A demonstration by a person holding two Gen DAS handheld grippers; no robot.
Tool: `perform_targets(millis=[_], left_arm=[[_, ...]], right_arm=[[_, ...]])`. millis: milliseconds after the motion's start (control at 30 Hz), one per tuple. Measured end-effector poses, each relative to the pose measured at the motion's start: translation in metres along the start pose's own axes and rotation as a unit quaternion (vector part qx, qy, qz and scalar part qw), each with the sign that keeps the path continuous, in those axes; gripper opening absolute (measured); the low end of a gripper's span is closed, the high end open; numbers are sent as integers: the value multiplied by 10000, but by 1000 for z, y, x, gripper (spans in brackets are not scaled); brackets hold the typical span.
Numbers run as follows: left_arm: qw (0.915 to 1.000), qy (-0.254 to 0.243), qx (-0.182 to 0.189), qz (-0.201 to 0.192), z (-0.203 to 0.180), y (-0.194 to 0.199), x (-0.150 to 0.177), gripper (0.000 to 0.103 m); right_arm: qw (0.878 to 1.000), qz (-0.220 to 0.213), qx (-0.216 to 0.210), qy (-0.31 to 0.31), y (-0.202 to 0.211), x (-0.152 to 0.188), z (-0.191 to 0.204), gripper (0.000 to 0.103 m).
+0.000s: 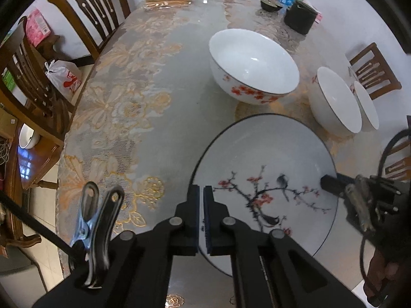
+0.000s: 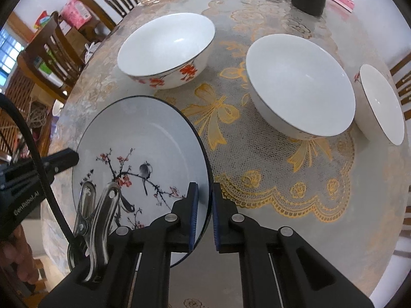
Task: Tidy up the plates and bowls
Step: 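Carry the bird-and-branch plate with the right gripper toward the plate stack, then lower the bird-and-branch plate onto the plate stack and open the right gripper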
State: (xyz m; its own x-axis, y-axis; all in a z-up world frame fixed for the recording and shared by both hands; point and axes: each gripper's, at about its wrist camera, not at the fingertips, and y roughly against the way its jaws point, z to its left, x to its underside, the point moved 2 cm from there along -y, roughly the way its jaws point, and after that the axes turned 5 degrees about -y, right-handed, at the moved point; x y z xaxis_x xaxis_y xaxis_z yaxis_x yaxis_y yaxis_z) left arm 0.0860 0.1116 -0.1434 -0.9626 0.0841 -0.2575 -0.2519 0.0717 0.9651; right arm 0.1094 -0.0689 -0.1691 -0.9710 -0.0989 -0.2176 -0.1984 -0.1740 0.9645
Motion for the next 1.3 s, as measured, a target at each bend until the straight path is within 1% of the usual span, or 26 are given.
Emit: perform_targets(millis=[100, 167, 233, 300, 333, 400, 500, 533, 600, 667, 800, 1033, 1100, 1300], left_arm=[[9998, 179, -13, 6, 3, 0, -1, 3], [9995, 319, 77, 7, 6, 0, -1, 3], [9993, 370, -4, -46, 10, 4, -1, 11], [9990, 449, 11, -52, 14, 6, -2, 20], [9988, 498, 16, -34, 15, 6, -2, 22], [9984, 567, 63, -27, 18, 7, -3, 33], [9985, 542, 30, -72, 17, 12, -5, 41], [9986, 518, 44, -110, 15, 14, -5, 42], [9984, 506, -53, -245, 12, 21, -6, 43], [9980, 537, -7, -344, 11, 26, -8, 47], [9976, 563, 49, -403, 9, 32, -11, 47], [9978, 492, -11, -435, 2, 37, -16, 47], [9981, 446, -7, -436, -2, 38, -18, 48], [9980, 354, 43, -530, -9, 46, -29, 48]], right_arm=[[9996, 273, 69, 1, -4, 3, 0, 12], [9994, 326, 48, -101, -2, 4, -2, 13], [9993, 295, 8, -245, 3, 5, -8, 14], [9991, 285, -31, -325, 7, 7, -12, 16], [9990, 281, -43, -335, 8, 8, -13, 16], [9991, 242, -39, -357, 12, 9, -15, 16], [9991, 187, -51, -372, 18, 8, -17, 17], [9991, 168, -74, -391, 20, 8, -16, 20], [9990, 144, -138, -404, 24, 8, -16, 21], [9990, 118, -178, -403, 28, 8, -16, 22], [9989, 67, -215, -409, 34, 7, -15, 22], [9987, -86, -271, -429, 48, 4, -15, 22], [9981, -142, -392, -445, 52, 3, -15, 22], [9962, -311, -513, -636, 66, -5, -20, 22]])
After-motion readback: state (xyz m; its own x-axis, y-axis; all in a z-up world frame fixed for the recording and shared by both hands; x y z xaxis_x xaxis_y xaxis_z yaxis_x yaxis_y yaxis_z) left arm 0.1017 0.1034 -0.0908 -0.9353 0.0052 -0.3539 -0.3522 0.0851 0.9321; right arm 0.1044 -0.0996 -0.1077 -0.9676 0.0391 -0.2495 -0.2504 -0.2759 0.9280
